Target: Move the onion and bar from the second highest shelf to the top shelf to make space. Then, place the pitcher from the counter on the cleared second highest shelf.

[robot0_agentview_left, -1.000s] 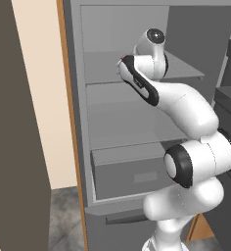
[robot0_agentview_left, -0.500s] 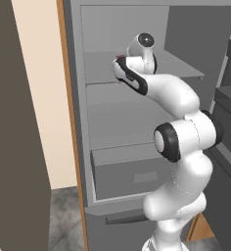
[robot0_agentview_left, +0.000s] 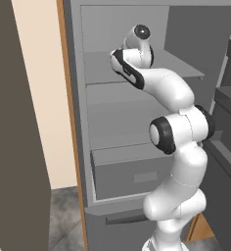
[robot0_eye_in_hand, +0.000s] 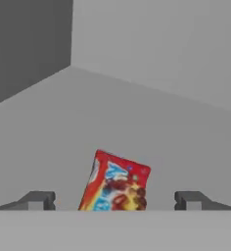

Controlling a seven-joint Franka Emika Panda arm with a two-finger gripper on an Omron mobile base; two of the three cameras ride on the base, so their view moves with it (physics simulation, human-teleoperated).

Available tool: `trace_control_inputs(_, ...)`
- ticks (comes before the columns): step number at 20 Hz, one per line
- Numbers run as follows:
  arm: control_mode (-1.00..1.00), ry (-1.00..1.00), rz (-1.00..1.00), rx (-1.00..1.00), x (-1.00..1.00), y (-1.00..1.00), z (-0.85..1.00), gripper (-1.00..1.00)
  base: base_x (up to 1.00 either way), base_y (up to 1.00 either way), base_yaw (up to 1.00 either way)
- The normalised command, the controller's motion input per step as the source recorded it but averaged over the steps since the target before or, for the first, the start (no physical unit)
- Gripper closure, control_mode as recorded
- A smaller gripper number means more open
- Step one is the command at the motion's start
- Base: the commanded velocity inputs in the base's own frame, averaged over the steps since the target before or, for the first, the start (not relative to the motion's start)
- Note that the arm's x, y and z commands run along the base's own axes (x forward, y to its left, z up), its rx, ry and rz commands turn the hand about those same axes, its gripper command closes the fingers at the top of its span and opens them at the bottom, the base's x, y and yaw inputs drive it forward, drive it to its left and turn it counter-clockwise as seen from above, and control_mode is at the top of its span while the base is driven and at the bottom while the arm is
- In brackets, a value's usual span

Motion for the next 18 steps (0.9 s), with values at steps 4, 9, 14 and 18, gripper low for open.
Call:
trace_control_inputs(4,-1.0,-0.2,0.0,-0.07,-0.36,0.0,0.02,-1.0,0.0,0.0,0.0)
trace_control_inputs(9,-1.0,-0.16,0.0,-0.06,-0.83,0.0,0.0,-1.0,0.0,0.0,0.0)
trace_control_inputs(14,-1.0,-0.02,0.0,0.0,-1.0,-0.12,0.0,-1.0,0.0,0.0,0.0)
trace_control_inputs(18,-1.0,0.01,-0.03,0.08,-1.0,-0.2,0.0,-1.0,0.0,0.0,0.0)
